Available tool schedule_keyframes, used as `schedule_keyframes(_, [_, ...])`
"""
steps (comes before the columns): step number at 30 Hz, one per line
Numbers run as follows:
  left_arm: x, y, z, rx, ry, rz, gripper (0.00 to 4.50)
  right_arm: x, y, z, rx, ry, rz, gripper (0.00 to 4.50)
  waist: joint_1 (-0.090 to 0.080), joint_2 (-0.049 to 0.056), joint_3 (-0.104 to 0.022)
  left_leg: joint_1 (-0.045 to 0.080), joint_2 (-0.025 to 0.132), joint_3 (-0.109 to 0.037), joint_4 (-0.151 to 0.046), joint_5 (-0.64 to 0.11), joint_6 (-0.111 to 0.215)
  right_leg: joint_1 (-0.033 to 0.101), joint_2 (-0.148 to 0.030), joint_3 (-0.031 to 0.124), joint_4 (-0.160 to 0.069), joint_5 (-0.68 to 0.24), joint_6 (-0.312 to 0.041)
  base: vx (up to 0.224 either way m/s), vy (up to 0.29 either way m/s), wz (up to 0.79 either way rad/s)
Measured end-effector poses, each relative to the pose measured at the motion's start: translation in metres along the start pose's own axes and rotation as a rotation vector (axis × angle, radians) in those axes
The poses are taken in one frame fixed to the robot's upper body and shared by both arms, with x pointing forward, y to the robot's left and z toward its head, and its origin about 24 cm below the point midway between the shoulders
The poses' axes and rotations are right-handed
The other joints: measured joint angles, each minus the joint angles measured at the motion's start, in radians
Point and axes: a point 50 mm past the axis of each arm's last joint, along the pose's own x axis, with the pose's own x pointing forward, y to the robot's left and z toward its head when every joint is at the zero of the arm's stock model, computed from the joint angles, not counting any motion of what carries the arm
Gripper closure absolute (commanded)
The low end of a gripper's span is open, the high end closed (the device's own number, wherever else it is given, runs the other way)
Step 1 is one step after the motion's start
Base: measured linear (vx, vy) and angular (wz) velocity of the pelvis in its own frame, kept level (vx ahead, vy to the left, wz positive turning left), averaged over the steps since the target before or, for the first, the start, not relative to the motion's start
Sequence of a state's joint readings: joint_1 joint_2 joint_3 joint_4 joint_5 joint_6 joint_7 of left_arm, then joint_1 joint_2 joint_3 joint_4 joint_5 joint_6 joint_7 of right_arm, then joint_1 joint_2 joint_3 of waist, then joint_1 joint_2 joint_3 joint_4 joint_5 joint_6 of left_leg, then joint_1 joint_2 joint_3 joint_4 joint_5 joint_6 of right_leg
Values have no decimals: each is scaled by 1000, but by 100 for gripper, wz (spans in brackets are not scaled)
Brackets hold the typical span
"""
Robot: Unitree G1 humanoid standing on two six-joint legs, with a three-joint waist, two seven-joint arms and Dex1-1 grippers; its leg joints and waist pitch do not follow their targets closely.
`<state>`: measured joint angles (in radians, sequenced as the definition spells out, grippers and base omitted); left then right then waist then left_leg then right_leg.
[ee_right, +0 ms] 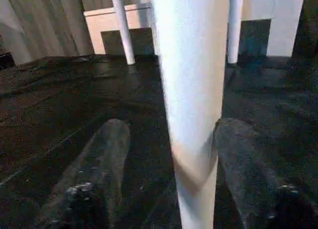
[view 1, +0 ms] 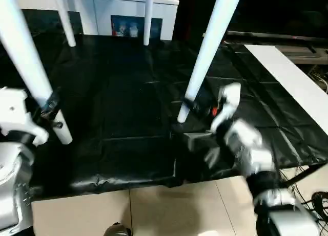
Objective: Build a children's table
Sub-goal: Flip table
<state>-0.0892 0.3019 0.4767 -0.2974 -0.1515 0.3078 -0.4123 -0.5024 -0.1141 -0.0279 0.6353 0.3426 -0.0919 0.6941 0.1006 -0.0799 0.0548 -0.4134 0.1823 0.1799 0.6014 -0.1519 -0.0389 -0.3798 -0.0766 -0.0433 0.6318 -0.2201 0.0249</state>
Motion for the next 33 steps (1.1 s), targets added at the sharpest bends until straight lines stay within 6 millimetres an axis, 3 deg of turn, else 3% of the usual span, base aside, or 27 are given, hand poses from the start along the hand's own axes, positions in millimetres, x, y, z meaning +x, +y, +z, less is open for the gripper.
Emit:
schedule_keyframes(3, [-1,9,-3,17,6,2,286,-6,10,-6,-4,5,40,201,-7,0,0,11,0,0,-3,0,-1,7,0,1,0,0,1,0,0,0])
schedule_keyframes(5, [-2,15,-5,21,5,-10,286,-13,14,-6,-16,-14,40,213,-9,0,0,15,0,0,-4,0,-1,4,0,1,-1,-3,6,0,0,0])
schedule_keyframes(11, [-4,34,-11,33,-8,-45,286,-30,12,2,-54,-48,-3,215,-14,2,0,21,-1,-1,-4,0,-1,5,0,2,-2,-4,6,0,0,0])
schedule_keyframes(18, [0,46,-16,50,-6,-53,286,-36,19,10,-73,-56,40,215,-15,3,-3,31,-1,-6,-5,-1,-3,5,0,1,-4,-4,6,0,0,0])
schedule_keyframes(19, [0,47,-17,43,-5,-55,251,-36,19,10,-74,-55,41,215,-16,3,-3,31,-2,-8,-5,-1,-3,4,0,0,-6,-4,6,0,0,0])
schedule_keyframes(24, [-9,51,-27,21,52,-93,213,-35,23,13,-74,-54,55,215,-19,7,-1,30,-3,-11,-7,-1,-3,0,0,0,-20,-4,6,0,0,0])
schedule_keyframes(26, [-15,50,-36,-5,92,-99,175,-35,24,14,-71,-54,61,215,-20,1,2,28,-4,-11,-8,-1,-3,-3,0,0,-25,-4,6,0,0,0])
schedule_keyframes(28, [-17,49,-37,-31,88,-113,165,-37,25,14,-66,-48,61,215,-19,-4,1,29,-3,-11,-8,-1,-3,-2,0,-1,-30,-4,6,0,0,0])
schedule_keyframes(33, [-27,46,-32,-72,42,-109,139,-39,28,16,-61,-44,67,215,-26,-2,3,31,-5,-11,-9,-2,-3,-3,-1,-1,-43,-5,4,0,0,0])
